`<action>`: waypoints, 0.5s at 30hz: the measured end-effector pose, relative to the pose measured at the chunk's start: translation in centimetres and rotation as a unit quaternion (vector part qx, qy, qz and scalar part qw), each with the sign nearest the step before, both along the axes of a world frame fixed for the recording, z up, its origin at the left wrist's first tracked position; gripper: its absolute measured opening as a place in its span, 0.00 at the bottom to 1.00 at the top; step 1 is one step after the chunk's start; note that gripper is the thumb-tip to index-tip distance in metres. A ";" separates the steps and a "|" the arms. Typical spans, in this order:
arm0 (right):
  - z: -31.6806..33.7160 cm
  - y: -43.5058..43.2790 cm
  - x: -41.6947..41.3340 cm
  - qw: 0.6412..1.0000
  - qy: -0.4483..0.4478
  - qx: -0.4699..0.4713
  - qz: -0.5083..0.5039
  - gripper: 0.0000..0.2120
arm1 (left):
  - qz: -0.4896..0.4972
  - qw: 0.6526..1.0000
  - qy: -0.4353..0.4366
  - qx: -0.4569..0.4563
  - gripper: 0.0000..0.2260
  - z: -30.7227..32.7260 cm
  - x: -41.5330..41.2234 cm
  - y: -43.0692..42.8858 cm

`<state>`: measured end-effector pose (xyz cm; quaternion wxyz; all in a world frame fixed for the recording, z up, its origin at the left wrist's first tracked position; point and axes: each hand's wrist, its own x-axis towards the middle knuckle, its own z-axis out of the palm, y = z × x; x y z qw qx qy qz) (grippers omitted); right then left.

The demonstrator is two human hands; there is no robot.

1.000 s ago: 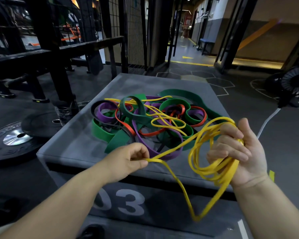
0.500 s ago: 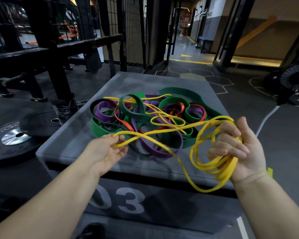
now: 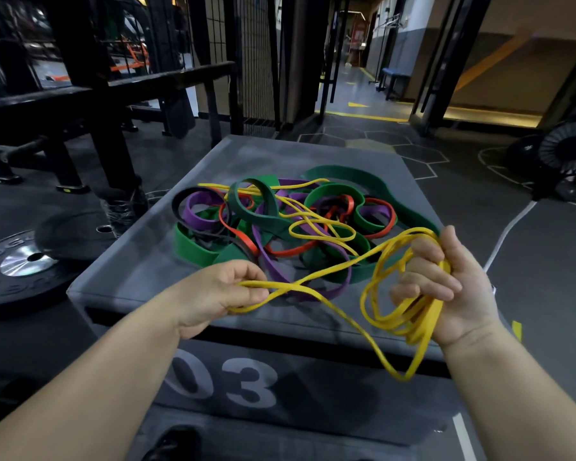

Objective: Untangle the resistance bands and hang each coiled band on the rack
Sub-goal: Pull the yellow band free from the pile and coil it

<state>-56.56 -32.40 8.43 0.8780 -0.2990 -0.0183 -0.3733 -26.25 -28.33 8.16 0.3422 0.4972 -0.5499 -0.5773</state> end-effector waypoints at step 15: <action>-0.3 -0.4 -0.5 1.000 -0.012 0.007 -0.012 0.30 | 0.388 0.791 0.453 0.137 0.14 0.4 1.2 -1.8</action>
